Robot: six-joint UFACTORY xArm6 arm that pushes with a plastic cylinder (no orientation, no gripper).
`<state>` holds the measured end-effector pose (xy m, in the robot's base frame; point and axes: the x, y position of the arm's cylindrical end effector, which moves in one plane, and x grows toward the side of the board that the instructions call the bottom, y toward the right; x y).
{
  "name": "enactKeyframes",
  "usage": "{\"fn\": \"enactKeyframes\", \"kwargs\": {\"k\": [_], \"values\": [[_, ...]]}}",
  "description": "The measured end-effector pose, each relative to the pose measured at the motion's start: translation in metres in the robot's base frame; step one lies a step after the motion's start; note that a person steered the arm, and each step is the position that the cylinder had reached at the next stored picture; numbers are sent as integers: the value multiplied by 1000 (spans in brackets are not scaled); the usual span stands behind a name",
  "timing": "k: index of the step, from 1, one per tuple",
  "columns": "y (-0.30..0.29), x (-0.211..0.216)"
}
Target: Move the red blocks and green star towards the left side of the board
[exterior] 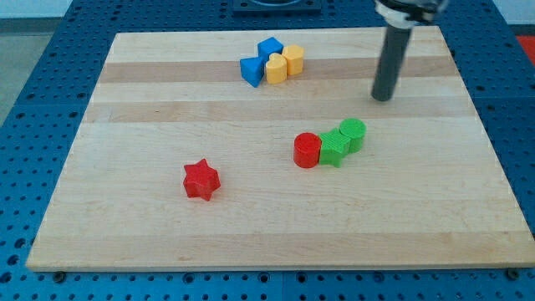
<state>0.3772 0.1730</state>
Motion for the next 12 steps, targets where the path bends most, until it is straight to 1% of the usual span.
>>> {"fn": "enactKeyframes", "kwargs": {"k": [1,2,3,4,7,9,10,11,12], "values": [[-3,71],[-8,89],[-16,89],[-48,90],[-166,116],[-233,122],[-254,122],[-260,126],[-241,139]]}}
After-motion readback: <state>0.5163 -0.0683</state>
